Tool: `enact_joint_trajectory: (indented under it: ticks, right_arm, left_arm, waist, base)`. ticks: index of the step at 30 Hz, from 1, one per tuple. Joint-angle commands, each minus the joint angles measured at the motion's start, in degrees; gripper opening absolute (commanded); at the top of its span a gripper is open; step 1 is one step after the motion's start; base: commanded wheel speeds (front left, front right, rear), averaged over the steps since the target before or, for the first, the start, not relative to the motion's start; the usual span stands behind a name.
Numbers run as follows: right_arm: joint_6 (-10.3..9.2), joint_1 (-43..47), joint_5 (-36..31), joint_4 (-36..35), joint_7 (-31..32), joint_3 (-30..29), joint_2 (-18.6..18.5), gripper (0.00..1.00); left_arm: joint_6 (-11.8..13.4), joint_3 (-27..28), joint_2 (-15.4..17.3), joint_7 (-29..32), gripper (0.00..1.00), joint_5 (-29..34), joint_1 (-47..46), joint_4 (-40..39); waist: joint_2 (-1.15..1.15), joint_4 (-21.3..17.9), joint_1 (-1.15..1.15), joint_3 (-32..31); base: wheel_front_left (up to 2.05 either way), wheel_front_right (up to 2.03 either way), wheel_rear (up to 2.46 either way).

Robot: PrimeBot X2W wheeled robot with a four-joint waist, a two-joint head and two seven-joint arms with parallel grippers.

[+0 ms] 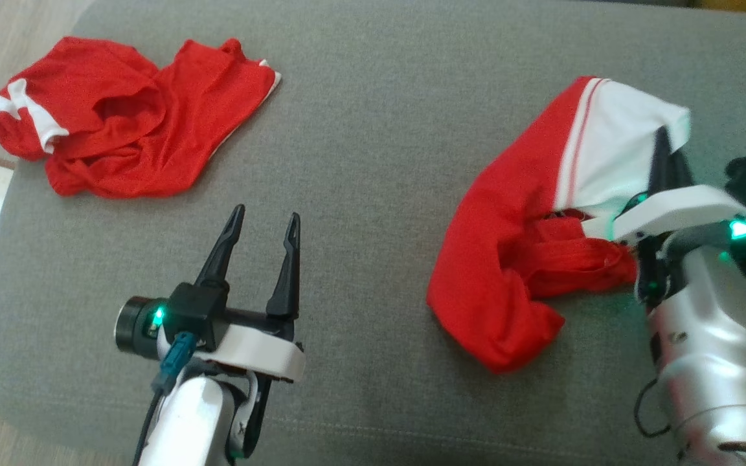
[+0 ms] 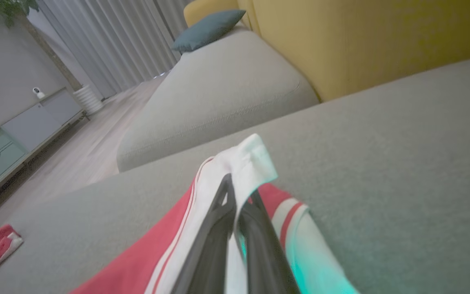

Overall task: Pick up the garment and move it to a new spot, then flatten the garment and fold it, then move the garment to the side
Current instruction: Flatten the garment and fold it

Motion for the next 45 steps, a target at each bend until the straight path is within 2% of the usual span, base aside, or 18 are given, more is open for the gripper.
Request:
enact_joint_trajectory:
  ticks: [1,7,12,16,21,25,30,31,32,39,45]
  right_arm:
    - [0.22,-2.7,-1.19,-2.53,-0.98,-0.13,0.02,0.0]
    - [0.22,-6.81,-7.6,-9.63,-1.16,-7.28,-2.07,0.0]
    - [0.22,-12.43,-9.25,-12.75,-0.94,-3.67,-2.78,0.0]
    - [0.22,-16.92,-8.99,-14.17,-0.78,5.03,-1.62,0.0]
    - [0.22,-19.29,-6.23,-13.42,-0.4,22.43,-0.14,0.0]
    - [0.22,-16.02,2.01,-12.64,1.29,38.74,-0.02,0.0]
    - [0.22,-9.77,8.9,-10.73,3.18,49.65,0.0,0.0]
    - [0.22,-8.72,9.93,-10.74,3.25,51.36,0.0,0.62]
    - [0.22,-7.72,11.07,-10.97,3.57,53.2,0.0,1.0]
    - [0.22,-4.78,16.8,-15.13,4.31,61.92,0.01,1.0]
    - [0.22,-4.8,17.64,-16.15,3.27,61.99,0.01,1.0]
  left_arm:
    - [0.33,2.06,0.13,-0.3,1.0,-0.55,-1.74,-1.79]
    - [0.2,2.58,0.13,-0.3,1.0,-1.1,-0.17,-1.57]
    - [-0.04,2.81,0.13,-0.3,1.0,-1.64,1.25,-1.32]
    - [-0.04,2.06,0.13,-0.3,1.0,-2.13,1.77,-1.53]
    - [0.19,1.02,0.13,-0.3,1.0,-2.66,1.61,-1.83]
    - [0.33,0.24,0.13,-0.3,1.0,-3.1,1.06,-1.64]
    - [0.66,-0.33,0.13,-0.3,1.0,-3.28,0.52,-1.45]
    - [0.77,-0.24,0.13,-0.3,1.0,-3.24,0.49,-1.41]
    - [0.89,-0.1,0.13,-0.3,1.0,-3.18,0.44,-1.44]
    - [0.74,1.89,0.13,-0.3,1.0,-2.11,0.27,-1.09]
    - [0.14,4.18,0.13,-0.3,1.0,-1.38,-0.16,-1.67]
  waist:
    - [0.0,-0.3,0.0,-0.98]
    - [0.0,0.12,0.0,-5.06]
    - [0.0,0.73,0.0,-7.35]
    - [0.0,1.85,0.0,-8.19]
    - [0.0,3.84,0.0,-7.8]
    - [0.0,5.88,0.0,-7.21]
    - [0.0,7.14,0.0,-6.36]
    - [0.0,7.03,0.0,-6.11]
    - [0.0,6.83,0.0,-5.85]
    - [0.0,3.89,0.0,-5.4]
    - [0.0,0.04,0.0,-6.36]
  base:
    - [0.0,0.0,0.0]
    - [0.0,0.0,0.0]
    - [0.0,0.0,0.0]
    - [0.0,0.0,0.0]
    - [0.0,0.0,0.0]
    - [0.0,0.0,0.0]
    - [0.0,0.0,0.0]
    - [0.0,0.0,0.0]
    - [0.0,0.0,0.0]
    - [0.0,0.0,0.0]
    - [0.0,0.0,0.0]
